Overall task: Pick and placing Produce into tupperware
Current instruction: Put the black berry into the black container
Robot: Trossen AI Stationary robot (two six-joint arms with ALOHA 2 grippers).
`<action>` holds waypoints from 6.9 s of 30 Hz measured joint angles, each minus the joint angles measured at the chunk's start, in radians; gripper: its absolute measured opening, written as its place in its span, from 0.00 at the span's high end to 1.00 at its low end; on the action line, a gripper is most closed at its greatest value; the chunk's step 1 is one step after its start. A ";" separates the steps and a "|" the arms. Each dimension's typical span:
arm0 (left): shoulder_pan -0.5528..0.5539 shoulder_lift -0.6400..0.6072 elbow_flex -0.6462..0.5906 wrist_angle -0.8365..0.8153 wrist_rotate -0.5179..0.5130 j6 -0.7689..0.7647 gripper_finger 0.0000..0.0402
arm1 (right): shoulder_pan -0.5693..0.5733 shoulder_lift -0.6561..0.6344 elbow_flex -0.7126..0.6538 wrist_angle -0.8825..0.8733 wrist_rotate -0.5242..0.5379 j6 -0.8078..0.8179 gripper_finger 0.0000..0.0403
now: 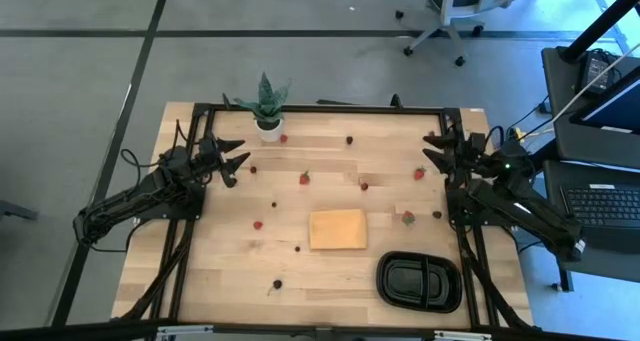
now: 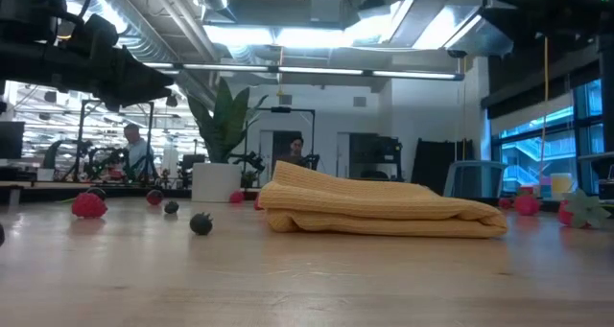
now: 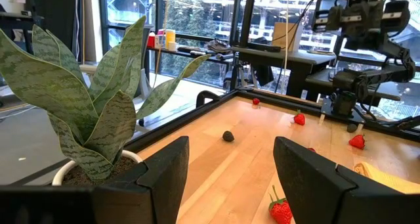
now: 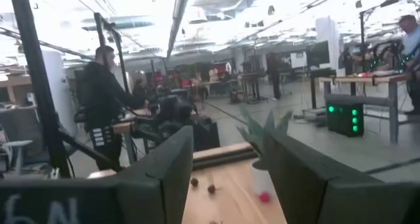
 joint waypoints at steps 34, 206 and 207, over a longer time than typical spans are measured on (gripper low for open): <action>0.000 0.000 0.000 0.000 -0.007 0.000 0.46 | 0.000 0.207 0.075 -0.039 -0.026 -0.057 0.18; 0.000 0.000 0.000 0.000 -0.033 0.000 0.46 | 1.116 1.469 0.832 -1.414 0.185 0.621 0.74; 0.000 0.000 0.000 0.000 -0.033 0.000 0.46 | 1.143 1.469 0.829 -1.400 0.173 0.669 0.74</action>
